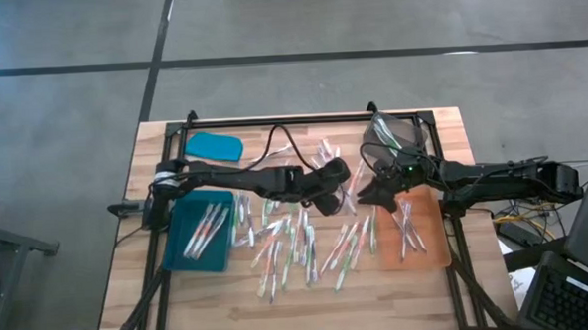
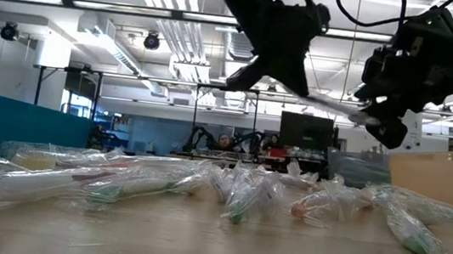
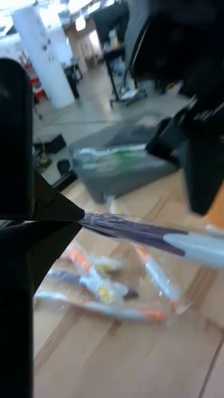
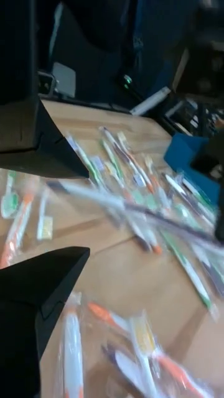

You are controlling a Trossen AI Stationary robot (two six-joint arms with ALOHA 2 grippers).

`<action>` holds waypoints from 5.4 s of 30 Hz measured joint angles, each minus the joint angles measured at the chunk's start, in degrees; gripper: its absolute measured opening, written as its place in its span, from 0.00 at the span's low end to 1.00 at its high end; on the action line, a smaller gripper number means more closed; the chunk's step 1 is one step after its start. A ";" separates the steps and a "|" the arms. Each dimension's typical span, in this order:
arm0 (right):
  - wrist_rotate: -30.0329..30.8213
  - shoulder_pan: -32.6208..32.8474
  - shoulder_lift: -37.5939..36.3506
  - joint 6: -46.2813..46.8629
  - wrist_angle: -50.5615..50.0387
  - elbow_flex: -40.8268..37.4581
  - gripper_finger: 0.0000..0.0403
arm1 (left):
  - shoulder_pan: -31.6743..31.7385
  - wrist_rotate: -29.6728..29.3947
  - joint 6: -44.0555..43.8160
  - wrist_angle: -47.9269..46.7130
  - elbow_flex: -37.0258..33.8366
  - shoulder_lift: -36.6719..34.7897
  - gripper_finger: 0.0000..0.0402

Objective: Pick & Place Toothbrushes
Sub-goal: Put the purple toothbrush into the orange bin

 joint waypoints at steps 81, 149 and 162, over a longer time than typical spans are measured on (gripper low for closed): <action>5.48 0.00 0.00 -0.49 11.28 0.04 0.06 | -0.19 -1.27 -4.44 14.59 0.00 -0.02 0.44; 39.82 -7.62 -0.72 -33.82 -50.97 47.44 0.06 | 9.57 29.73 -57.03 19.22 -20.92 -14.30 0.44; 40.46 -4.34 -0.70 -19.29 -67.52 54.35 0.06 | 17.75 32.80 -61.61 43.53 -36.25 -20.74 0.44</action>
